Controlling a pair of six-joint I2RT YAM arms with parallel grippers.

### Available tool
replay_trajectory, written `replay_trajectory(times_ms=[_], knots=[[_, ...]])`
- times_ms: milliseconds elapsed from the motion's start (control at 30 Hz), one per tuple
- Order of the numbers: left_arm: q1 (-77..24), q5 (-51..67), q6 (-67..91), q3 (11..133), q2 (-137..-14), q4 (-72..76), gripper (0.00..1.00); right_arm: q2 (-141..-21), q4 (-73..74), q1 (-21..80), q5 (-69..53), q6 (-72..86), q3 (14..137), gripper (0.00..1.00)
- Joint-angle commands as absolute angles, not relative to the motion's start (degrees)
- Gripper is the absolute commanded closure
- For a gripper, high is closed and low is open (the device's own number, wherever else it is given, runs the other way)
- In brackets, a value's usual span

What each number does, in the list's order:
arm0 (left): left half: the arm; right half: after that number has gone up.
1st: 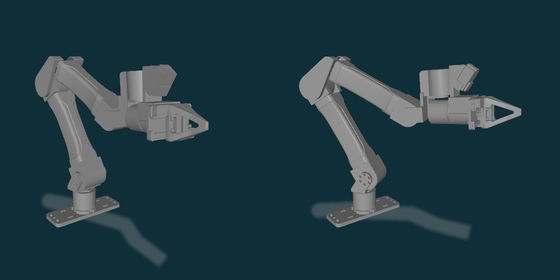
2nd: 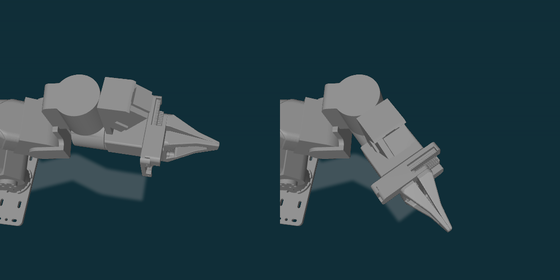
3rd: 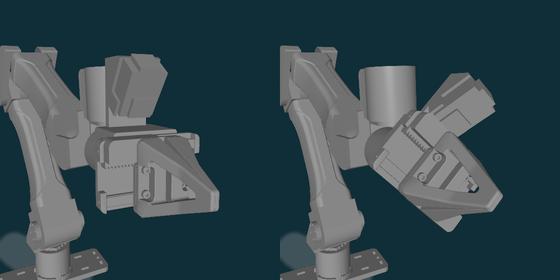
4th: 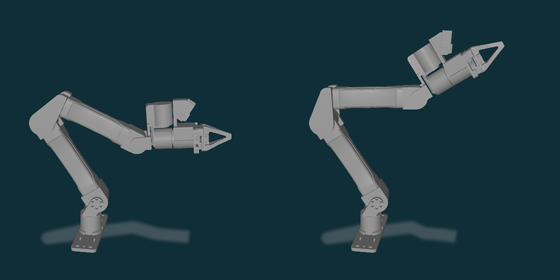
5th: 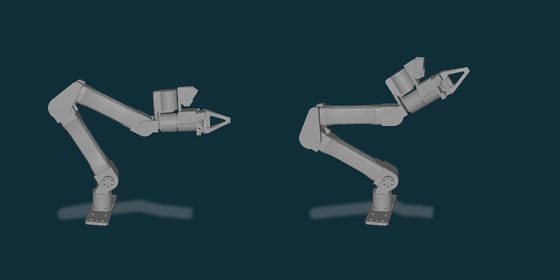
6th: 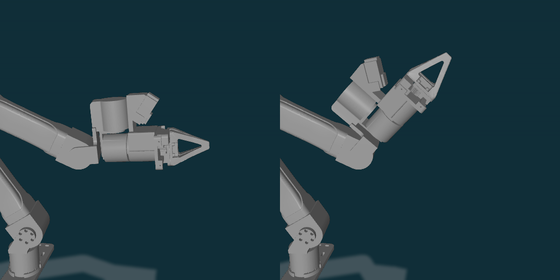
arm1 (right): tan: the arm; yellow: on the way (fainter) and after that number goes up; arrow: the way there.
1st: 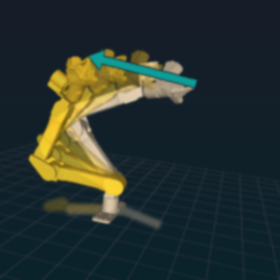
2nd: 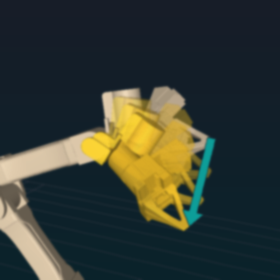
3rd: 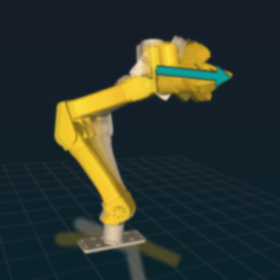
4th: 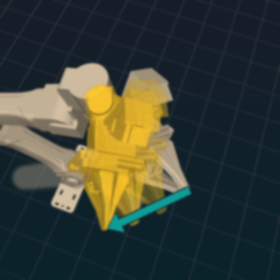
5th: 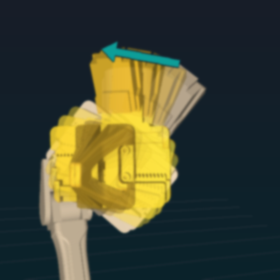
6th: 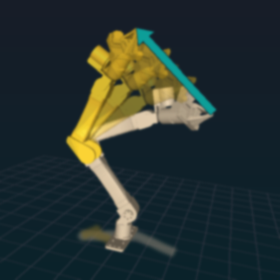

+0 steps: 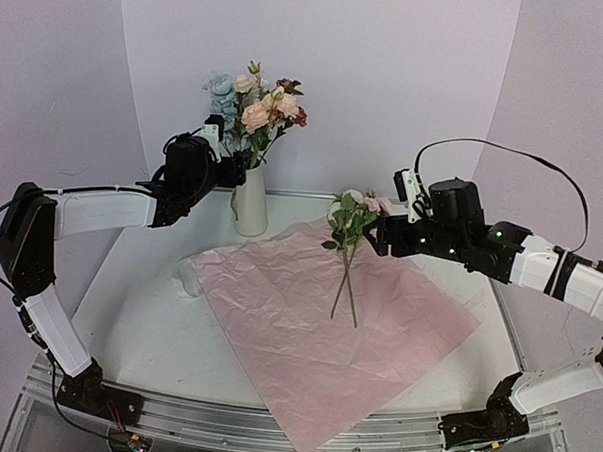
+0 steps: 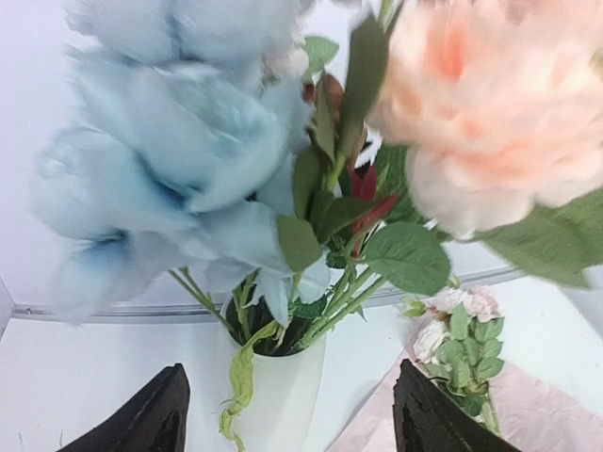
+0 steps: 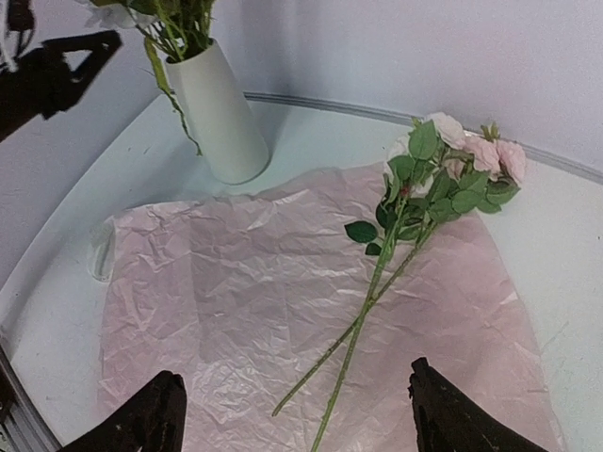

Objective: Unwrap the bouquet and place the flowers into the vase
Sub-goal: Insert the fake flower into the vase, then pick up the fake flower from the wrapping paper.

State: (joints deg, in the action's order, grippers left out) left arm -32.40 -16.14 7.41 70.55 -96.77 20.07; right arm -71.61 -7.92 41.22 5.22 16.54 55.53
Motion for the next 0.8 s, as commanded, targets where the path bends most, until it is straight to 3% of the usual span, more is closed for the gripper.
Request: replay_trajectory(times_ms=[0,333,567,767], knots=[[-32.2,-14.0,11.2,67.6,-88.8,17.9,0.21,-75.9,-6.0,39.3,3.4,21.0,58.4,0.24],[-32.1,-10.7,19.5,66.1,-80.5,-4.8,0.19,-89.7,-5.8,37.9,6.1,23.1,62.3,0.50],[-32.2,-6.3,26.3,60.5,-74.6,-10.5,0.14,-100.4,-5.8,37.6,5.6,23.7,66.7,0.55],[-32.2,-5.2,29.7,58.0,-74.1,-13.8,0.00,-107.4,-5.7,37.6,5.8,23.9,70.0,0.60]])
